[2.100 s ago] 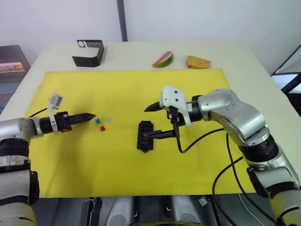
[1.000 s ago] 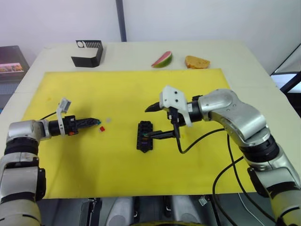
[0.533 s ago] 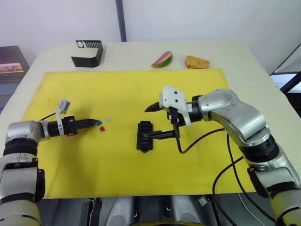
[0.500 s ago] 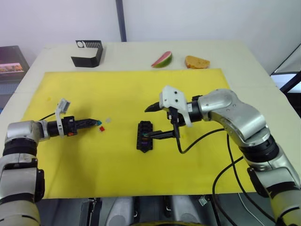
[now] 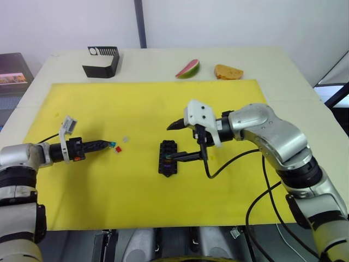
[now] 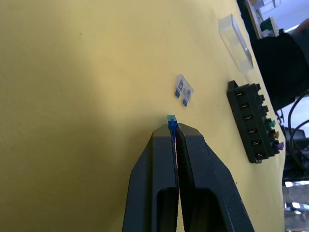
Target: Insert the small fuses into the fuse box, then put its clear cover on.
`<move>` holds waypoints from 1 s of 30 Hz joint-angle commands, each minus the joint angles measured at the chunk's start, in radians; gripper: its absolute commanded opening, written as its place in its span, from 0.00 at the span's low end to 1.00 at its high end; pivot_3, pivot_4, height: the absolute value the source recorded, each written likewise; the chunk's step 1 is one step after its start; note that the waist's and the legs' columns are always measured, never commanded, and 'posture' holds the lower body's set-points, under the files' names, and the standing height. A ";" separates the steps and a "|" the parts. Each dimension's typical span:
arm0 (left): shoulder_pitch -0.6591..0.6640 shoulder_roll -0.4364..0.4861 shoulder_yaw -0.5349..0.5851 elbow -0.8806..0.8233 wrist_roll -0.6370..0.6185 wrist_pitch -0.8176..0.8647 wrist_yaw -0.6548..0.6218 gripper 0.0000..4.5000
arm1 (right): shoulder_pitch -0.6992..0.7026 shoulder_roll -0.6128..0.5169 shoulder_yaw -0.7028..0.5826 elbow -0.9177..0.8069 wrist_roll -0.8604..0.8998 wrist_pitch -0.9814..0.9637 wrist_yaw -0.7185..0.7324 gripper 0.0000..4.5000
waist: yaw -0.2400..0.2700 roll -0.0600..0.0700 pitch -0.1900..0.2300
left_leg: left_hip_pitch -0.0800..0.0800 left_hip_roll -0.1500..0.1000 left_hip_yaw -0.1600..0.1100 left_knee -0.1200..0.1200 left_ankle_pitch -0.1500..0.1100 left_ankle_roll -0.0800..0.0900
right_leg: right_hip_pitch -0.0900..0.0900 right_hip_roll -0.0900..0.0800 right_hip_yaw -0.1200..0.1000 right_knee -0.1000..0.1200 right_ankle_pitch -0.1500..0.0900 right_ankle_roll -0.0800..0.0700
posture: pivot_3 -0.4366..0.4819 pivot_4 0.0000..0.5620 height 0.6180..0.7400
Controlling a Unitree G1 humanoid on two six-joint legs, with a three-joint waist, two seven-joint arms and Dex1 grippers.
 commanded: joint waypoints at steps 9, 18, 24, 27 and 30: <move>0.006 0.021 0.105 -0.163 -0.108 0.064 0.053 0.01 | -0.015 -0.002 -0.021 -0.020 0.012 -0.002 0.004 1.00 | 0.002 0.000 0.000 | 0.000 0.000 0.000 0.000 0.000 0.000 | 0.000 0.000 0.000 0.000 0.000 0.000 | 0.48 0.27 1.00; 0.018 -0.011 0.181 -0.801 -0.446 0.294 0.131 0.01 | -0.057 0.057 -0.331 0.036 0.389 0.415 -0.056 1.00 | 0.004 -0.001 0.000 | -0.001 0.000 0.000 0.000 0.000 0.000 | 0.001 -0.002 0.000 -0.001 0.000 0.000 | 0.48 0.27 1.00; -0.068 -0.060 0.138 -0.894 -0.532 0.277 0.202 0.00 | -0.138 0.115 -0.486 0.075 0.599 0.666 -0.152 0.94 | 0.002 -0.001 0.000 | 0.001 0.000 -0.001 -0.002 0.000 0.000 | 0.001 -0.001 0.000 -0.001 0.000 0.000 | 0.48 0.27 1.00; -0.095 -0.079 0.116 -0.894 -0.543 0.260 0.219 0.00 | -0.157 0.157 -0.522 0.065 0.664 0.735 -0.212 0.73 | 0.002 -0.001 0.000 | 0.001 0.000 -0.001 -0.002 0.001 -0.002 | 0.001 -0.001 0.000 -0.001 0.000 0.000 | 0.48 0.27 1.00; -0.112 -0.095 0.099 -0.884 -0.552 0.245 0.230 0.00 | -0.165 0.198 -0.527 0.058 0.693 0.766 -0.273 0.61 | 0.002 -0.001 0.000 | 0.001 0.000 -0.001 -0.002 0.001 -0.002 | 0.001 -0.001 0.000 -0.001 0.000 0.000 | 0.48 0.27 1.00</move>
